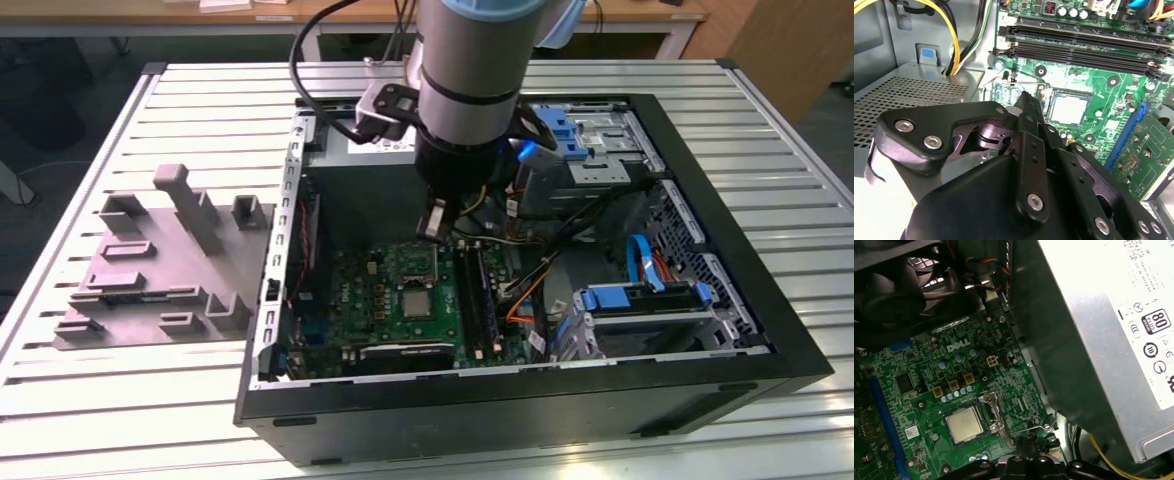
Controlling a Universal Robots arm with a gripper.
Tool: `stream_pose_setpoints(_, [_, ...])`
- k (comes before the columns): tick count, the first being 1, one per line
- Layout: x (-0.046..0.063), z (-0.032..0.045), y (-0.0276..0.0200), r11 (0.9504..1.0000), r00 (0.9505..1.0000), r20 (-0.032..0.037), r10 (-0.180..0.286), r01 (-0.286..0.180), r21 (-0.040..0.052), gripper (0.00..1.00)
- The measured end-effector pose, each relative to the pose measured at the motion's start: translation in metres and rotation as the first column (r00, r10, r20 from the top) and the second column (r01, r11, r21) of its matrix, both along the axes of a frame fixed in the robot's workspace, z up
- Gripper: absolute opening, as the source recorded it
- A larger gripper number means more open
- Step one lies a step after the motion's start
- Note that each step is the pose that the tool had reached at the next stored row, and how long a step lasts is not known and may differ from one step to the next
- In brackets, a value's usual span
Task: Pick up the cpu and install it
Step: 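Close the cpu cover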
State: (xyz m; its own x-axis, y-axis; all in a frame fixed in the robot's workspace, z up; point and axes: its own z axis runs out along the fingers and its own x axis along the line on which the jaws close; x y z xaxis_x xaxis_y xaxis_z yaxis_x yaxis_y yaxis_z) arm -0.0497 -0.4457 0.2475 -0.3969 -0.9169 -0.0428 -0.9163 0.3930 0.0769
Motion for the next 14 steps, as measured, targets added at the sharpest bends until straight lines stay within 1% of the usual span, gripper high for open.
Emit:
stream_pose_setpoints(6, [0.0000, 0.0000, -0.0044, 1.0000, 1.0000, 0.0000, 0.000, 0.000, -0.0004, 0.11])
stream_pose_setpoints(14, [-0.0001, 0.0000, -0.0085, 1.0000, 1.0000, 0.0000, 0.000, 0.000, -0.0058, 0.11])
